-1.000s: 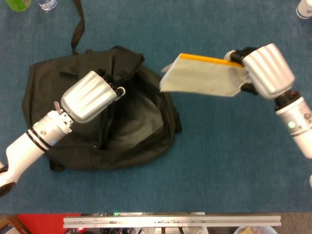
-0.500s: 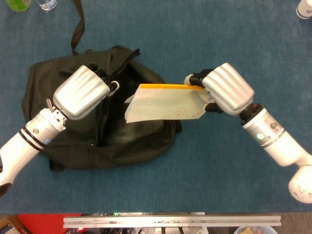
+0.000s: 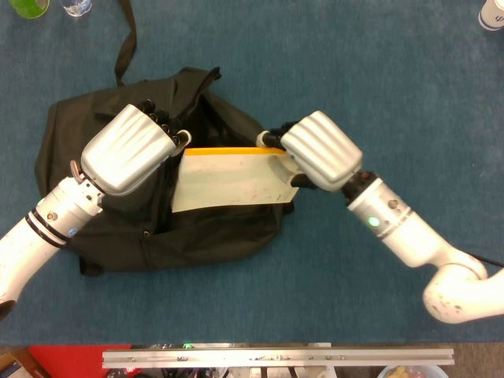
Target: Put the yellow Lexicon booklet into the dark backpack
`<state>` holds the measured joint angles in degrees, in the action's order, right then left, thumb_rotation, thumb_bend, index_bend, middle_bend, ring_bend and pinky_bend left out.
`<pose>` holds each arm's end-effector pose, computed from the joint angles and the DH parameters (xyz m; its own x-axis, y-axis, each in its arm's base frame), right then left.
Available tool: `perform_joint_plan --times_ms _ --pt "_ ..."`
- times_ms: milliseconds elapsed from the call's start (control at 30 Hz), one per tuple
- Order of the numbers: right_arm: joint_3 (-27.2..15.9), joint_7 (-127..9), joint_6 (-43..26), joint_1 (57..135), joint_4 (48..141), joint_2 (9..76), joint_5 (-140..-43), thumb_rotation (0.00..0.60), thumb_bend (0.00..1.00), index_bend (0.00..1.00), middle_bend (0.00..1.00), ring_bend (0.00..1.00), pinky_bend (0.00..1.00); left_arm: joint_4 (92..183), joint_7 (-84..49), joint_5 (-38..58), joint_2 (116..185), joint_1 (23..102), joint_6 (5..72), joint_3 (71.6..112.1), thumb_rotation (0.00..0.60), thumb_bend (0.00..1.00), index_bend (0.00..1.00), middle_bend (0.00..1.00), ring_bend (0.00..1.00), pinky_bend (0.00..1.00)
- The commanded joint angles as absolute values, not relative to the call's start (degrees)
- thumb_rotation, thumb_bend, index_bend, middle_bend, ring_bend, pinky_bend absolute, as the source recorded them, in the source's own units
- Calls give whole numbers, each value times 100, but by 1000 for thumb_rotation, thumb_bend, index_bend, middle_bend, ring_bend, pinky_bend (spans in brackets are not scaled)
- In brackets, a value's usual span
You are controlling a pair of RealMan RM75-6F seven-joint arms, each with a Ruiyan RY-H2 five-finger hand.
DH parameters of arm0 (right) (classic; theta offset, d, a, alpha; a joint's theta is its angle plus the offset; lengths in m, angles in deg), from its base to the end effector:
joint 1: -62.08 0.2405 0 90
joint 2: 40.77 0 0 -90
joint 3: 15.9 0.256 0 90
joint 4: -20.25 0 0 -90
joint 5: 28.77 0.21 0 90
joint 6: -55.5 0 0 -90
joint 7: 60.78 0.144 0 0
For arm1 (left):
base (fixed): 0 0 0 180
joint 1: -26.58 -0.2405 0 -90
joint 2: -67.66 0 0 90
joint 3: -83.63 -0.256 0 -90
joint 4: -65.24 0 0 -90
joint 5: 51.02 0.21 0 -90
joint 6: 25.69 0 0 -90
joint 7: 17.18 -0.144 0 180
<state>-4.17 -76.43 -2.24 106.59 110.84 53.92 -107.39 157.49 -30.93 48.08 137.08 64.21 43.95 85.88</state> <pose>-0.0591 -0.3038 -0.0381 0.3228 -0.2149 0.9217 -0.7692 -0.6270 0.1232 -0.1495 0.2963 0.0820 0.6050 -0.1385 0.7841 0.5141 -0.6840 -0.5176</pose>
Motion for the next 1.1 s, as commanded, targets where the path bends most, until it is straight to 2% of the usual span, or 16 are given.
perform_joint_plan --times_ms 33,233,500,1100 --pt "-261 -7831 -186 10796 10920 5627 -10555 600 504 842 696 664 832 15771 -3096 4821 13708 6413 4409 8591 600 291 624 612 583 575" --pt "14 -7919 -115 11030 10773 5976 -10228 600 503 842 696 664 832 15864 -3087 4833 13661 6416 4404 8619 600 291 623 610 581 575" --pt "169 -7978 -185 11216 10886 6131 -10175 600 504 842 696 664 832 15894 -3119 4817 13649 6410 4338 8614 600 291 622 609 579 575" --pt "-72 -8608 -75 11271 10434 6104 -9692 600 504 842 698 666 833 15880 -3152 4786 13599 6352 4414 8688 600 291 621 607 578 575"
